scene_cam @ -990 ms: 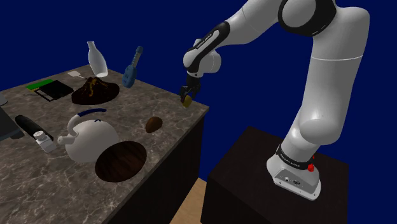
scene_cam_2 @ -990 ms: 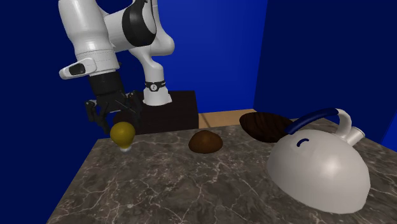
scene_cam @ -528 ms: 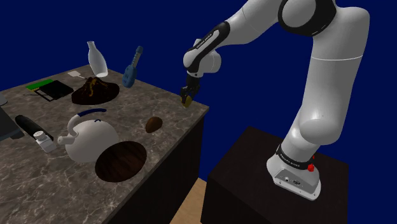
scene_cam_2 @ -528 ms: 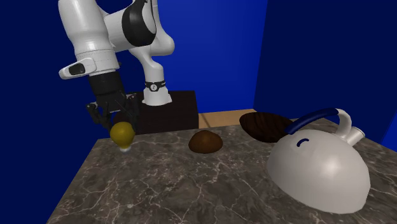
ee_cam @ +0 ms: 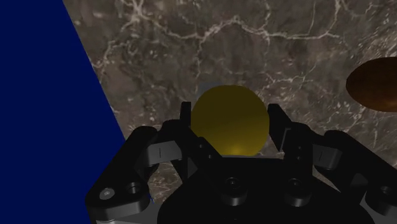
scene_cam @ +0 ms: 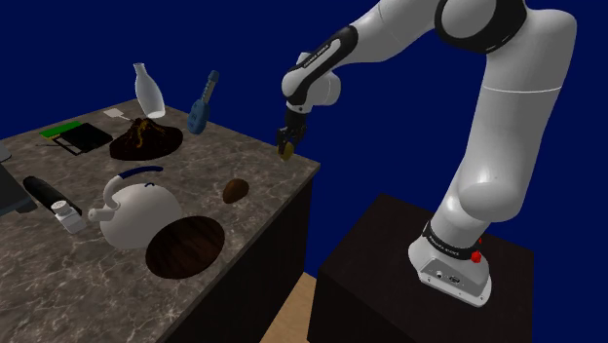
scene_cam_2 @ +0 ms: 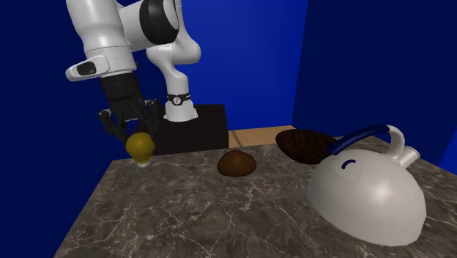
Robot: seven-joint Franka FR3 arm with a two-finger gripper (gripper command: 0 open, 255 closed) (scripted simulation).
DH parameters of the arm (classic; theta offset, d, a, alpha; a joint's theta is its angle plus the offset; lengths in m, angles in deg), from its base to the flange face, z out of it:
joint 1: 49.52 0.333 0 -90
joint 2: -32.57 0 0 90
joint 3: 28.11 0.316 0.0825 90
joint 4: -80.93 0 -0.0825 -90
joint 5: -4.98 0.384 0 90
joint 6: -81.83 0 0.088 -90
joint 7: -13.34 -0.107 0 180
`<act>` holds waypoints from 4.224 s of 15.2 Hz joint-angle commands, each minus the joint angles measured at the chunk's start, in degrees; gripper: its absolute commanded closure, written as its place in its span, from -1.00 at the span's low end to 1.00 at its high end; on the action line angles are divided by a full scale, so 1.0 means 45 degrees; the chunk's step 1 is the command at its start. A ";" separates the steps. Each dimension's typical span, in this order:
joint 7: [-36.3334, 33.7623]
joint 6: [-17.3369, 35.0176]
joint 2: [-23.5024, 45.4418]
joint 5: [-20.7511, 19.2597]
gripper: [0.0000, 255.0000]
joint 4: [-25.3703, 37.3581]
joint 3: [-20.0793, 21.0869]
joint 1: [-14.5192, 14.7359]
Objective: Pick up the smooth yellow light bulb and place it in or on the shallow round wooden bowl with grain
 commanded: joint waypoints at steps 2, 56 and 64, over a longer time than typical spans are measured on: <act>-0.0228 -0.0452 -0.0310 -0.0238 1.00 0.0165 -0.0079 0.0022; -1.3120 -0.2076 0.1248 -0.4534 1.00 0.5079 0.3828 0.6028; -1.3114 -0.0907 0.1840 -0.4619 1.00 0.4496 0.3786 0.6066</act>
